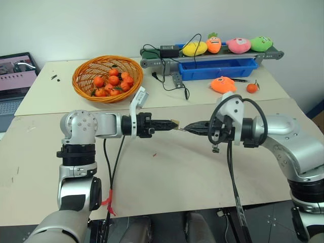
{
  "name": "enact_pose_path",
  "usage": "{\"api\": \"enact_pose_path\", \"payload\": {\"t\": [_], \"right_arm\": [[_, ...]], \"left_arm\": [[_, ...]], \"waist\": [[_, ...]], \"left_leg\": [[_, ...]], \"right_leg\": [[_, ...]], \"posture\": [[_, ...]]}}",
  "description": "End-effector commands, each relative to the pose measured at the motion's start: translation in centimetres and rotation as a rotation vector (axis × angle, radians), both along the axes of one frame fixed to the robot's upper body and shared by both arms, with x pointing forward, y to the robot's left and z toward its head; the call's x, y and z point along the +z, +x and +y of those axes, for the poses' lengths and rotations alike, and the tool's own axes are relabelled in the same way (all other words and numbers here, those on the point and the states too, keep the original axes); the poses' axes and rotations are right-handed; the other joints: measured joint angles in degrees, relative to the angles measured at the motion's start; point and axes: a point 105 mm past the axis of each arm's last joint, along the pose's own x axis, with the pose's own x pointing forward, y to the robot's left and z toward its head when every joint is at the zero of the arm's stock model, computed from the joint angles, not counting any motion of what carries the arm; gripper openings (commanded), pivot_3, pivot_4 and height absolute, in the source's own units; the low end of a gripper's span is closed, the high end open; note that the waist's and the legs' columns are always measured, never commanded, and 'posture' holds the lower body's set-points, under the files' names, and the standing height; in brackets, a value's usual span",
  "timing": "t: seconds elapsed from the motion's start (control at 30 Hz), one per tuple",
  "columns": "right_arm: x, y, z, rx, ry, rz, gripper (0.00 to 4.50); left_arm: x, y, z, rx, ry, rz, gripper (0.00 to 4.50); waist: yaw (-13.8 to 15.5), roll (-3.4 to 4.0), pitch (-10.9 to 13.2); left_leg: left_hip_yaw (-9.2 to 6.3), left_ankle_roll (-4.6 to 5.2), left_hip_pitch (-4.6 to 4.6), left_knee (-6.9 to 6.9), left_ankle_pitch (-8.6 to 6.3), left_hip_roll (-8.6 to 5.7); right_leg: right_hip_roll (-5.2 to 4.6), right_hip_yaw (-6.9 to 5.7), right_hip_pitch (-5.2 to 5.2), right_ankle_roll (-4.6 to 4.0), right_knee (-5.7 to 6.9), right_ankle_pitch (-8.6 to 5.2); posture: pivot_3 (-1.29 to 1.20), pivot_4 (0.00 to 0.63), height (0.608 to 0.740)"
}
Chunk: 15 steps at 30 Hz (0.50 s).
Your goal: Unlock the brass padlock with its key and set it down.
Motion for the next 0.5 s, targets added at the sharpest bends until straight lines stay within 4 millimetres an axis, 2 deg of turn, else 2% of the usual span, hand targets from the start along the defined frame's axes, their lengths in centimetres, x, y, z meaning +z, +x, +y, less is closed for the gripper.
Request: {"api": "enact_pose_path", "payload": {"t": [0.03, 0.37, 0.5], "right_arm": [[0.1, -0.7, 0.5, 0.031, 0.002, -0.018, 0.08], [-1.7, -0.9, 0.8, 0.036, -0.004, 0.027, 0.08], [-1.5, -0.8, 0.5, 0.027, -0.014, 0.023, 0.08]], "left_arm": [[1.3, 0.0, -0.2, -0.010, -0.026, -0.052, 0.02], [1.4, 0.2, -0.2, -0.008, -0.023, -0.059, 0.02], [1.3, 0.2, -0.1, -0.006, -0.021, -0.058, 0.02]], "waist": [[0.0, 0.00, 0.0], [0.0, 0.00, 0.0], [0.0, 0.00, 0.0]], "left_leg": [[0.00, 0.00, 0.00, 0.00, 0.00, 0.00], [0.00, 0.00, 0.00, 0.00, 0.00, 0.00], [0.00, 0.00, 0.00, 0.00, 0.00, 0.00]], "right_leg": [[0.00, 0.00, 0.00, 0.00, 0.00, 0.00], [0.00, 0.00, 0.00, 0.00, 0.01, 0.00], [0.00, 0.00, 0.00, 0.00, 0.00, 0.00]], "posture": [[0.00, 0.150, 0.740], [0.00, 0.150, 0.740], [0.00, 0.150, 0.740]]}}
